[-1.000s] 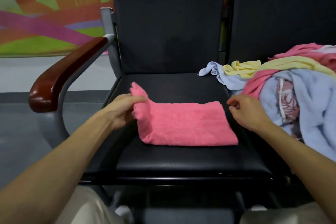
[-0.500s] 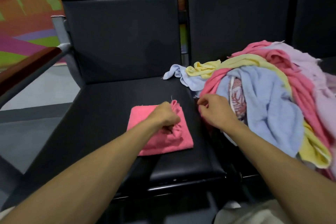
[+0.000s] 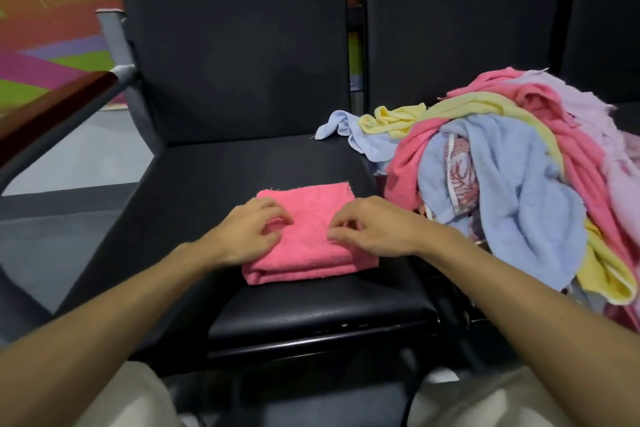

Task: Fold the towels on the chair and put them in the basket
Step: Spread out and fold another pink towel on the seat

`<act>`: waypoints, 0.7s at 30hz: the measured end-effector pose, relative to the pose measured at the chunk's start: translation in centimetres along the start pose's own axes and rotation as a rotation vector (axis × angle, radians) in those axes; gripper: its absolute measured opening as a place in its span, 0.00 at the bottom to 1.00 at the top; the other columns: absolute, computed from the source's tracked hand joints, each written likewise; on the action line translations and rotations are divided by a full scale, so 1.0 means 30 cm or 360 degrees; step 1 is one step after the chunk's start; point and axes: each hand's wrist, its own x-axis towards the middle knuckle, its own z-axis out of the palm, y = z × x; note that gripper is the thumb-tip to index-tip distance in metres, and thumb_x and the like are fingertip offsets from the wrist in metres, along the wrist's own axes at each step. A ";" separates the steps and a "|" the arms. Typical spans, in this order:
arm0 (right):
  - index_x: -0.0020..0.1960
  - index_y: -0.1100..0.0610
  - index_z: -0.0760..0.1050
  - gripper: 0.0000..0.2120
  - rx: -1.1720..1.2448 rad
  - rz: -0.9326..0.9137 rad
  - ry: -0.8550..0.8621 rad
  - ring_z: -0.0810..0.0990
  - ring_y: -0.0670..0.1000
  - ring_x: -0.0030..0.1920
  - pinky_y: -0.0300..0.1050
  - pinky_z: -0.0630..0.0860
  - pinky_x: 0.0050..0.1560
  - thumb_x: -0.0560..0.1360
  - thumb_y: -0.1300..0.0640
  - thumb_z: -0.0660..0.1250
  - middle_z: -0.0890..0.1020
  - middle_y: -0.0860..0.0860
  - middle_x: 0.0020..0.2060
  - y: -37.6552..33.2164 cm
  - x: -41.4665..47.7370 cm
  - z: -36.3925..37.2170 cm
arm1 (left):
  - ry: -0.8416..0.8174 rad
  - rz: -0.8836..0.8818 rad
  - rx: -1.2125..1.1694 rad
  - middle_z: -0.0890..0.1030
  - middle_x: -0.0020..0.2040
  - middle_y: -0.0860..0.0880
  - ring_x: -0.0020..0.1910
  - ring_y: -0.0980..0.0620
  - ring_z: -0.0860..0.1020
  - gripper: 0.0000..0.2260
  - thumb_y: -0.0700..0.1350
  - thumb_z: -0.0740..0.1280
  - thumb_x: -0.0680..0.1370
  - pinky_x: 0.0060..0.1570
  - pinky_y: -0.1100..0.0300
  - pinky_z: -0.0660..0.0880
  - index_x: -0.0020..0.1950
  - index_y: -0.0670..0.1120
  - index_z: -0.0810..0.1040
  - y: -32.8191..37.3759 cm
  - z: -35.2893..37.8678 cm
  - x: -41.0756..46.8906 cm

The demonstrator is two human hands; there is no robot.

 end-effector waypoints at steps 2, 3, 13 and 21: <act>0.35 0.52 0.70 0.17 -0.0180 0.0054 -0.0228 0.73 0.50 0.39 0.45 0.70 0.49 0.81 0.49 0.59 0.74 0.46 0.35 -0.013 0.036 -0.001 | -0.0012 -0.0027 0.0026 0.71 0.63 0.57 0.65 0.57 0.66 0.24 0.59 0.51 0.72 0.65 0.59 0.59 0.64 0.56 0.74 -0.040 0.018 -0.040; 0.34 0.50 0.67 0.19 -0.0276 0.0106 -0.0304 0.73 0.50 0.42 0.49 0.69 0.53 0.82 0.47 0.57 0.72 0.45 0.34 -0.018 0.057 -0.007 | 0.0015 -0.0023 0.0103 0.70 0.62 0.58 0.65 0.57 0.65 0.27 0.63 0.48 0.70 0.64 0.58 0.58 0.64 0.58 0.73 -0.050 0.016 -0.050; 0.72 0.42 0.64 0.19 -0.0760 0.0150 -0.0314 0.41 0.54 0.78 0.64 0.42 0.73 0.82 0.50 0.56 0.48 0.51 0.79 -0.058 0.229 0.074 | 0.0049 0.0243 -0.0314 0.80 0.48 0.57 0.48 0.59 0.77 0.17 0.60 0.61 0.73 0.53 0.59 0.73 0.51 0.50 0.80 -0.097 -0.045 -0.199; 0.53 0.50 0.75 0.23 -0.0331 -0.0097 -0.0223 0.75 0.47 0.51 0.50 0.73 0.57 0.74 0.33 0.56 0.76 0.45 0.50 -0.122 0.167 0.090 | -0.0305 0.0254 -0.0288 0.64 0.60 0.65 0.64 0.61 0.64 0.28 0.60 0.76 0.66 0.65 0.67 0.61 0.62 0.65 0.70 -0.243 -0.045 -0.259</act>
